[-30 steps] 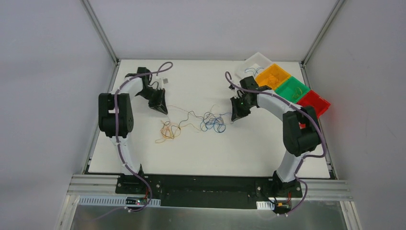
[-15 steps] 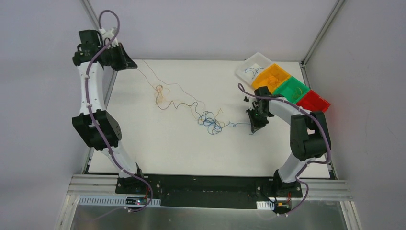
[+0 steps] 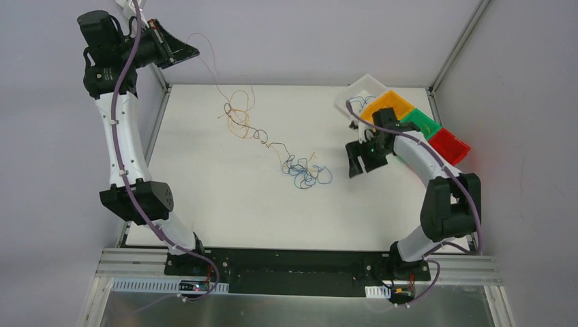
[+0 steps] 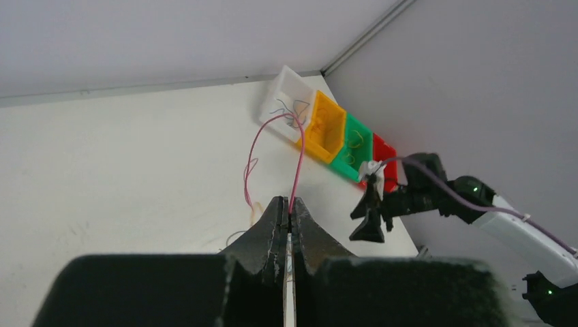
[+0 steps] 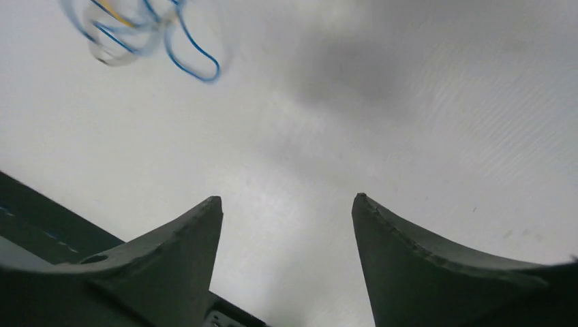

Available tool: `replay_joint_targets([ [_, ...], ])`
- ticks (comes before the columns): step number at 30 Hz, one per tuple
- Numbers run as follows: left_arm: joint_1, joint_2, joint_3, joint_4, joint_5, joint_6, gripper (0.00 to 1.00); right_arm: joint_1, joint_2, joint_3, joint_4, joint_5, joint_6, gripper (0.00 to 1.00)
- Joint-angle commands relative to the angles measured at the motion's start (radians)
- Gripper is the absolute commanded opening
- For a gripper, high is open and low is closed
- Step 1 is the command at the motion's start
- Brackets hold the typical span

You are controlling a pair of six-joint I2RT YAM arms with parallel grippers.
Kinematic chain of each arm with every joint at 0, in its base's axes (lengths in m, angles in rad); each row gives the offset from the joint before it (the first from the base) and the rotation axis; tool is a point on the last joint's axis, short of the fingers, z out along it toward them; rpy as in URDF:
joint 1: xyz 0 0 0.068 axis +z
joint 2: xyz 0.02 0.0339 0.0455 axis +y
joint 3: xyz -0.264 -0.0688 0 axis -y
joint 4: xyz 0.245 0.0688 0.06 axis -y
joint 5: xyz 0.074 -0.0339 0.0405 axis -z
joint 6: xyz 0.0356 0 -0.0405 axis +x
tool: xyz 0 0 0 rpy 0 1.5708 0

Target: Untangle the cables

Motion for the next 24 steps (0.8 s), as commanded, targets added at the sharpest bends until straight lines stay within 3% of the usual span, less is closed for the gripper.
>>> replay_joint_targets([
  [1,-0.060,-0.109,-0.108,0.070,0.079,-0.044,0.00,0.013,-0.157,0.295,-0.021,-0.304,0.042,0.77],
  [8,-0.245,-0.247,-0.382,0.070,0.083,0.081,0.00,0.183,-0.118,0.611,0.193,-0.379,0.180,0.87],
  [12,-0.349,-0.270,-0.467,0.068,0.117,0.097,0.00,0.304,-0.055,0.737,0.253,-0.378,0.172,0.90],
  [19,-0.501,-0.282,-0.514,0.066,0.196,0.084,0.00,0.452,-0.047,0.680,0.369,-0.435,0.087,0.96],
  [24,-0.530,-0.282,-0.502,0.064,0.207,0.069,0.00,0.522,-0.082,0.579,0.395,-0.448,0.038,0.94],
])
